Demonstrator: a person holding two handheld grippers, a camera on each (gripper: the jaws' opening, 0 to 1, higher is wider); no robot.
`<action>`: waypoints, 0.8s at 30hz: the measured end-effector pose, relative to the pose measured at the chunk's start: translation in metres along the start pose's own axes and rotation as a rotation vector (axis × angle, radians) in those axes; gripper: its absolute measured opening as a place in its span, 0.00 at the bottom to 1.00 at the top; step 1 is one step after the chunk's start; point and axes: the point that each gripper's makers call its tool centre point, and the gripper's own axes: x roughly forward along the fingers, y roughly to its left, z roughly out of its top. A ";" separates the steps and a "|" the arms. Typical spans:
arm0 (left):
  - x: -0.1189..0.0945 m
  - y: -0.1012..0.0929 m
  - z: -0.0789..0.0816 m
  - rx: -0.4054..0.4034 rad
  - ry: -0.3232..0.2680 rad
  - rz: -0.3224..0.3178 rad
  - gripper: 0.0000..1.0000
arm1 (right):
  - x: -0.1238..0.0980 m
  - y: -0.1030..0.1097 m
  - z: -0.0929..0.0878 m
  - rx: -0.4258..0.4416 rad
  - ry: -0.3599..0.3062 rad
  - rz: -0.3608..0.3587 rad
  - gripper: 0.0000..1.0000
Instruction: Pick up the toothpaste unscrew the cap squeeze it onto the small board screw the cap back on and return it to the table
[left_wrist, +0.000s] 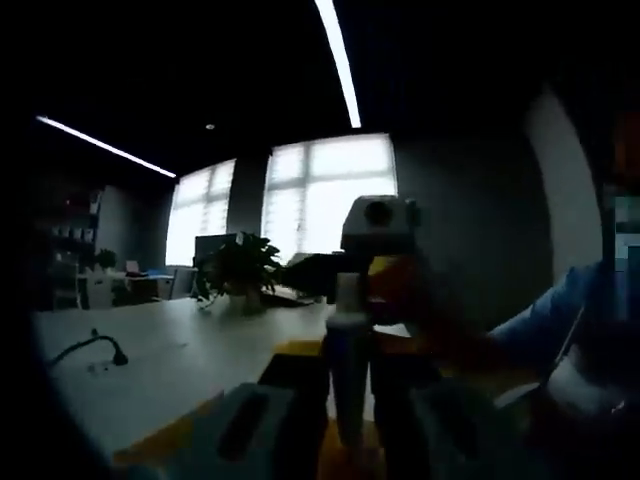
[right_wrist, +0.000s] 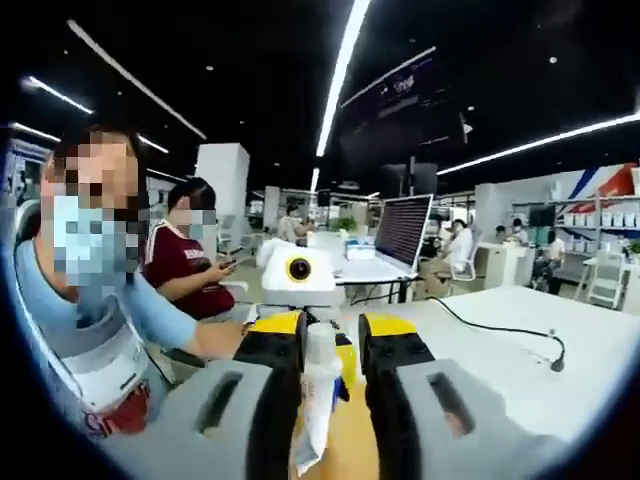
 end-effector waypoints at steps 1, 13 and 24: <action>0.000 0.000 0.000 -0.009 -0.005 -0.006 0.15 | 0.002 0.005 -0.001 0.022 -0.006 0.044 0.13; 0.009 0.030 -0.004 -0.066 0.052 0.231 0.14 | -0.010 -0.040 -0.005 0.110 0.025 -0.281 0.11; 0.015 0.088 0.016 0.102 0.099 0.678 0.14 | -0.017 -0.100 0.007 0.006 0.119 -0.806 0.11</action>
